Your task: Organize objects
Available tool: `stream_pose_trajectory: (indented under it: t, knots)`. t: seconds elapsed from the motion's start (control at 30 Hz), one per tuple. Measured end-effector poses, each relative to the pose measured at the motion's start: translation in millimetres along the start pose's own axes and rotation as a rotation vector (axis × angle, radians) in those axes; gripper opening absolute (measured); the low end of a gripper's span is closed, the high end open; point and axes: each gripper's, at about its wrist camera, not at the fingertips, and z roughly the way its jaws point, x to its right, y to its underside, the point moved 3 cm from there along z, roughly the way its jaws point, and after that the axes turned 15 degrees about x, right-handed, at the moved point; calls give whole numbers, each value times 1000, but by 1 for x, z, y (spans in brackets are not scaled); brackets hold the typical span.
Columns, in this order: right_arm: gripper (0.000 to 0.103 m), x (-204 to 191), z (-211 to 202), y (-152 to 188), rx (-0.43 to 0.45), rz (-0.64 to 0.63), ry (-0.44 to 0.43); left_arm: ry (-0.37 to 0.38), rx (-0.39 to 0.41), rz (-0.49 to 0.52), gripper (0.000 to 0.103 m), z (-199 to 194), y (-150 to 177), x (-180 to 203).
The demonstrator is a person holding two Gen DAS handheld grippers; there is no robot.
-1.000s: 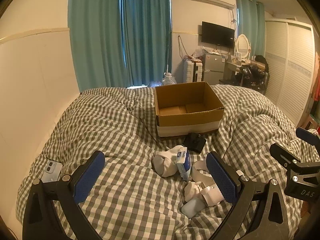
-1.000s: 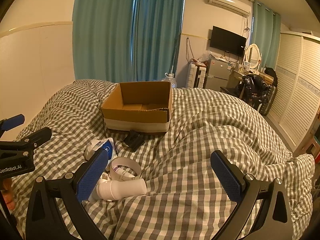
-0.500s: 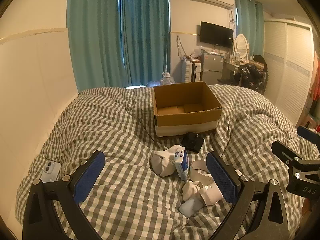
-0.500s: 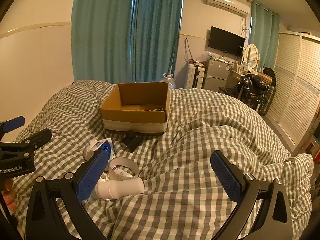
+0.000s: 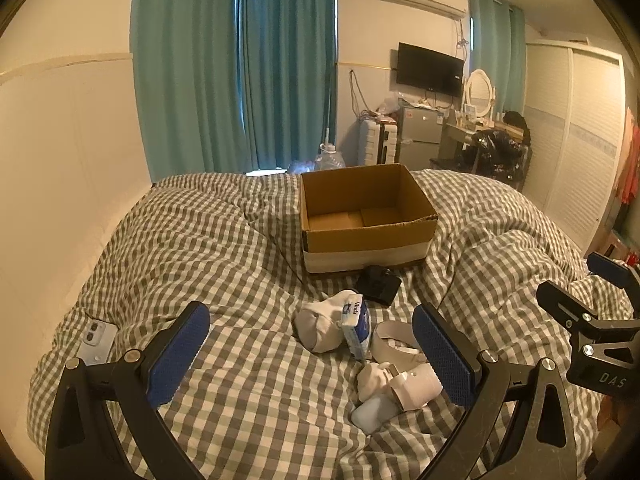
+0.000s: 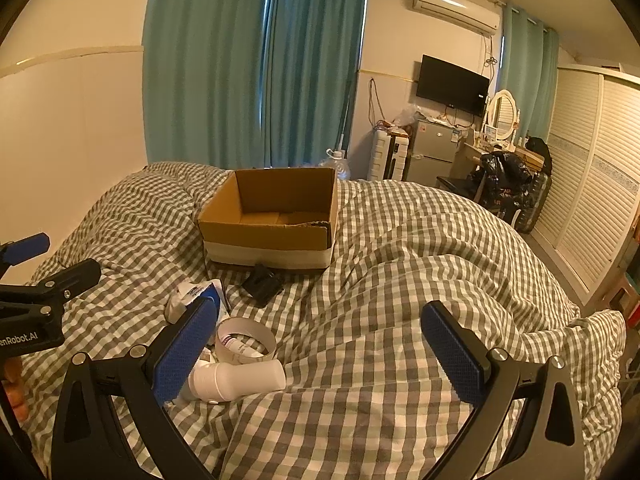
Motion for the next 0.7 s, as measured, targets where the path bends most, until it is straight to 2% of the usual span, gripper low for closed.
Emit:
stream_pose_trajectory:
  t: [0.7]
  knots:
    - [103, -6, 1, 3, -6, -17, 13, 2, -1, 12, 103, 2, 6, 0]
